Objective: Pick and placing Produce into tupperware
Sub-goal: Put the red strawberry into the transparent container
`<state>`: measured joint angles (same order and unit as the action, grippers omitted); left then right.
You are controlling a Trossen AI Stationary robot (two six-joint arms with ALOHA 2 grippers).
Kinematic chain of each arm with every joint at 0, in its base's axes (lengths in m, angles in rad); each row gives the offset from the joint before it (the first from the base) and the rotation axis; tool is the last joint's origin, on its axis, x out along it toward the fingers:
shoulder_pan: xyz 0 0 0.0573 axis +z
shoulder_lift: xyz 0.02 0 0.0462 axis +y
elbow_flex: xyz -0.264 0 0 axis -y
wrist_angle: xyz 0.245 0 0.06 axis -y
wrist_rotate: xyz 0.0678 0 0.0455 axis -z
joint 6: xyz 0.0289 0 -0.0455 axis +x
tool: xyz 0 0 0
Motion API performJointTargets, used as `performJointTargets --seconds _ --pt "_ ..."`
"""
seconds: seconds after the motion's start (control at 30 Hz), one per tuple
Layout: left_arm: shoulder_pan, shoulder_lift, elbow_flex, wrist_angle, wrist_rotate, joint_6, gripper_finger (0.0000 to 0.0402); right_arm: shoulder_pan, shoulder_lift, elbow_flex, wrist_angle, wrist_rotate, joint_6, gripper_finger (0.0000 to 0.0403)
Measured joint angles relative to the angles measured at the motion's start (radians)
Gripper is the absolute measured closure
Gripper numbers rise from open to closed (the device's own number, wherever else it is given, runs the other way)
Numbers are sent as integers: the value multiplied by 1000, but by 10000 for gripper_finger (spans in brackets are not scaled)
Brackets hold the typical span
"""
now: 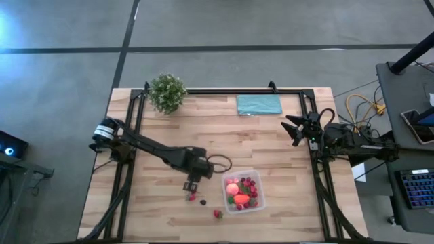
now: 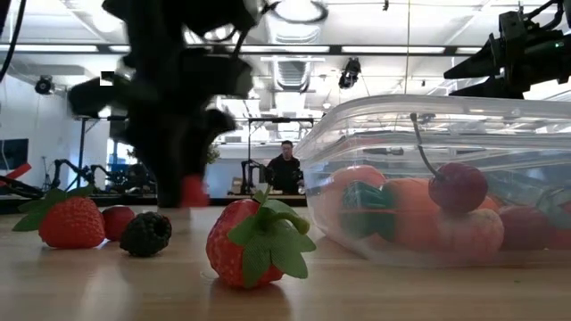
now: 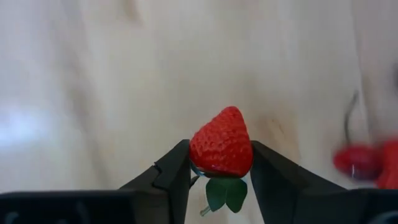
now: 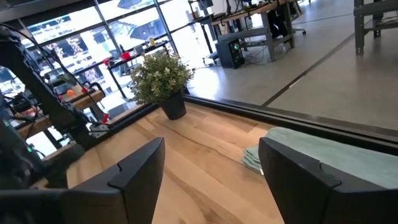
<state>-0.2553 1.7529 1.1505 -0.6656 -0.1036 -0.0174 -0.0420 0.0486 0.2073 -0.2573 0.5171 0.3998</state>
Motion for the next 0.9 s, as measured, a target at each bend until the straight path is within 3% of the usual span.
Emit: performJointTargets --seconds 0.17,0.33,0.6,0.9 --pt "72 -28 117 21 -12 8 275 0 0 0 0 0 0 147" --pt "109 -6 257 114 150 104 274 0 -1 0 0 0 0 151" --pt "88 218 554 62 196 261 274 0 0 0 -1 0 0 150" --pt "86 409 791 -88 256 202 274 0 -1 0 0 0 0 154"
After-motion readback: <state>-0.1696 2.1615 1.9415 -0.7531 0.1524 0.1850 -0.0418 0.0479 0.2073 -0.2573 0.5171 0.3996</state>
